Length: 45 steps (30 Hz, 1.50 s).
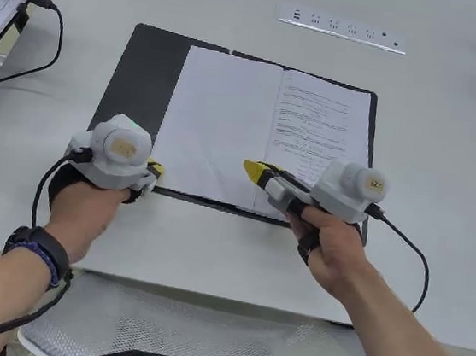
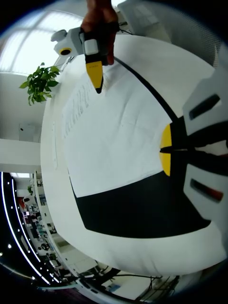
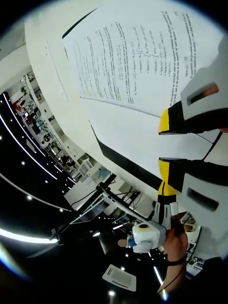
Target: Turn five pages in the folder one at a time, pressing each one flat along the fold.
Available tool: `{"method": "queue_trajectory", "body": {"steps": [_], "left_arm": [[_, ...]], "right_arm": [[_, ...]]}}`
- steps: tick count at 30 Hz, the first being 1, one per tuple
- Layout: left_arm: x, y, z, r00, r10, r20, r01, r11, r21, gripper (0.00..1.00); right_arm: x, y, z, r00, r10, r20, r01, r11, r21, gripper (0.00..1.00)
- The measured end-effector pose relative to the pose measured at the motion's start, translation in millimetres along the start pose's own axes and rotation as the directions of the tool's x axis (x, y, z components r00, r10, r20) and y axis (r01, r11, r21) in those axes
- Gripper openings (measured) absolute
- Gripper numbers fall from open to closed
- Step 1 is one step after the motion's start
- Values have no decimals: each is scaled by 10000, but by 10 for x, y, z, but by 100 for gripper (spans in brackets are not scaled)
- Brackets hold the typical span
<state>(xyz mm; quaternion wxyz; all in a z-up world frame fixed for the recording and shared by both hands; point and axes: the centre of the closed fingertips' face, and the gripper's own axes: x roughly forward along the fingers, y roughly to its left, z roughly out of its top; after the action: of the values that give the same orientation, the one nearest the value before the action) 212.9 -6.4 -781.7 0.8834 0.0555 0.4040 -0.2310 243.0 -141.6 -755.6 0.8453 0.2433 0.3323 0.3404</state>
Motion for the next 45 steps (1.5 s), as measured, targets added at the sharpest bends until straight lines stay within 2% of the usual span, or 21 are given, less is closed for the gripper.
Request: {"method": "queue_trajectory", "body": {"steps": [4, 6, 8, 13, 15, 17, 21, 26, 30, 37, 45], "left_arm": [[2, 16, -2, 10000, 96, 12, -96, 9999, -34, 0], [2, 31, -4, 9999, 54, 110, -51, 9996, -274, 0], [5, 40, -4, 9999, 31, 159, -24, 9988, -485, 0], [14, 34, 0, 9997, 178, 150, -169, 9981, -597, 0], [15, 36, 0, 9996, 216, 170, -204, 9977, -645, 0], [17, 38, 0, 9995, 242, 196, -228, 9974, -680, 0], [17, 38, 1, 9992, 290, 262, -272, 9975, -650, 0], [22, 42, 5, 9992, 290, 266, -269, 9968, -751, 0], [27, 53, 4, 9989, 275, 382, -240, 9958, -880, 0], [40, 53, 9, 9989, 277, 369, -248, 9966, -787, 0], [50, 50, 8, 9988, 306, 380, -274, 9963, -816, 0]], "right_arm": [[6, -41, -3, 10000, -7, -37, 7, 10000, -2, 16], [21, -73, 16, 10000, 3, 13, -3, 10000, 10, 14], [53, -108, 41, 10000, 10, 54, -11, 10000, 43, 13], [155, -193, 138, 9998, -30, 211, 26, 9999, 153, 10], [192, -219, 192, 9995, -80, 321, 74, 9998, 193, 9], [224, -298, 226, 9985, -344, 431, 334, 9991, 255, 5], [258, -389, 282, 9970, -415, 646, 377, 9976, 584, 1], [291, -417, 305, 9973, -383, 632, 350, 9980, 524, 0], [313, -452, 343, 9956, -355, 862, 287, 9965, 789, 0], [404, -485, 444, 9943, -334, 1015, 245, 9958, 877, 0], [456, -429, 541, 9922, -318, 1204, 215, 9961, 858, 0]]}}
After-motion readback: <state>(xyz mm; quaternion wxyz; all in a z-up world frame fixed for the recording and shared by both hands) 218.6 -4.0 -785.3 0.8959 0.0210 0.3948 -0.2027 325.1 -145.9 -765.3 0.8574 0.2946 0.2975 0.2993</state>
